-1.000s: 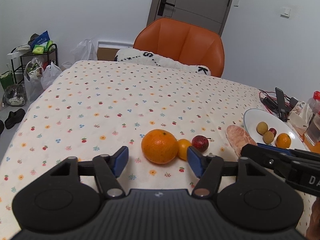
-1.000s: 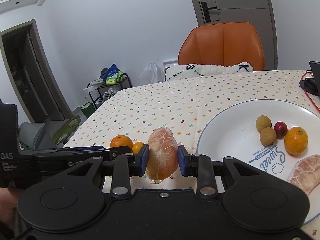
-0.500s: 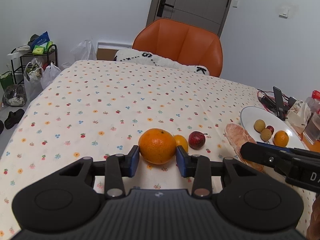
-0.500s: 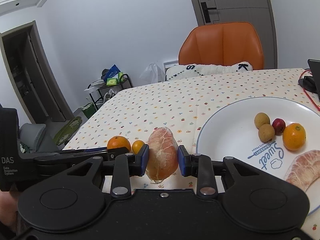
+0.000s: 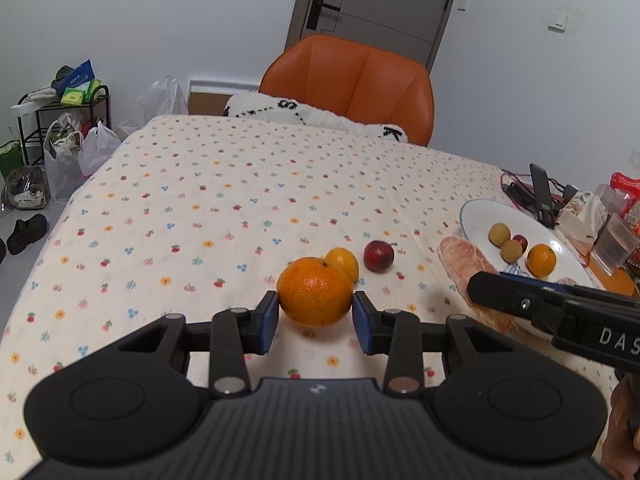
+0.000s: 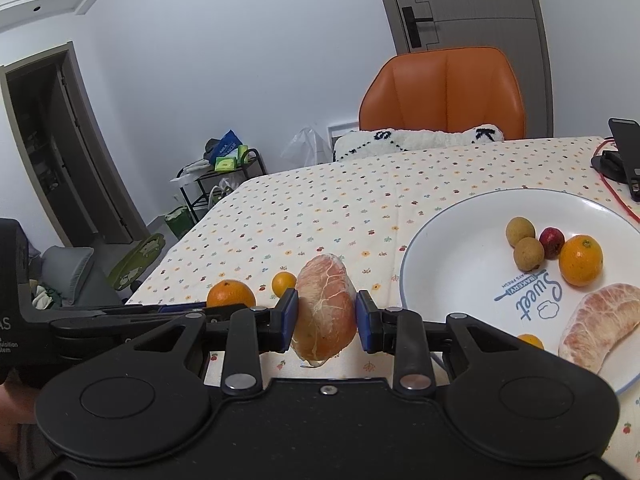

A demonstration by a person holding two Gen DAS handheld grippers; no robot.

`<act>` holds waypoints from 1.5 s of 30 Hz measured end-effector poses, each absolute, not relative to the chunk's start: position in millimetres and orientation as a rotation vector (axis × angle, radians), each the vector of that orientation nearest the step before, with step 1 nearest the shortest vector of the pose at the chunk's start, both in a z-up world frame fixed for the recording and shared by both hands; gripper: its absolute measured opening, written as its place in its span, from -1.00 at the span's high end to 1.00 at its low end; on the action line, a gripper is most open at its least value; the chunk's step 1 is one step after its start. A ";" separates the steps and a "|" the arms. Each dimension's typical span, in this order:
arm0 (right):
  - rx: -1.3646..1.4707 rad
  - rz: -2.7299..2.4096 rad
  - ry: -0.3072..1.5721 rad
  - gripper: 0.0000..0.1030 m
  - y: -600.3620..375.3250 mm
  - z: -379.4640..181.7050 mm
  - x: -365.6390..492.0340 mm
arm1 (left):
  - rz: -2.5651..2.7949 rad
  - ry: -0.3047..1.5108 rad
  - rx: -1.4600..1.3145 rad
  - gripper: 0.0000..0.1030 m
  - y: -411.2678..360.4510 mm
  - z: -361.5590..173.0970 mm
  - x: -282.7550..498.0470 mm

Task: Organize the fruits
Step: 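Carry the pomelo segment and the orange over the white plate with both tools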

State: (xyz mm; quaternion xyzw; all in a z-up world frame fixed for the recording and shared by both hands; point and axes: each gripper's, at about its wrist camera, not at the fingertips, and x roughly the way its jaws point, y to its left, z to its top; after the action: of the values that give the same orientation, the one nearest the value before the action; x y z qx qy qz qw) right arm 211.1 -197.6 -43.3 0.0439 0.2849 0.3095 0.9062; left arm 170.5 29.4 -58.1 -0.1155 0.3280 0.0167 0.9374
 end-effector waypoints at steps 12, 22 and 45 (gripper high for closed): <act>0.096 0.636 0.601 0.43 -197.1 -46.6 215.7 | 0.052 0.678 -0.232 0.21 31.9 -67.0 178.7; 0.107 0.618 0.589 0.43 -208.8 -42.9 214.0 | 0.038 0.644 -0.218 0.23 21.9 -55.0 176.7; 0.154 0.492 0.535 0.43 -272.5 -27.1 212.3 | -0.060 0.592 -0.183 0.23 -30.0 -31.8 183.6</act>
State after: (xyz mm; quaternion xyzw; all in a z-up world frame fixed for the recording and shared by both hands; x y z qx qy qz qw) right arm 212.3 -272.5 -27.1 0.0754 0.2616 0.2405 0.9317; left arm 183.6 -30.0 -31.8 -0.0903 0.2910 -0.0294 0.9520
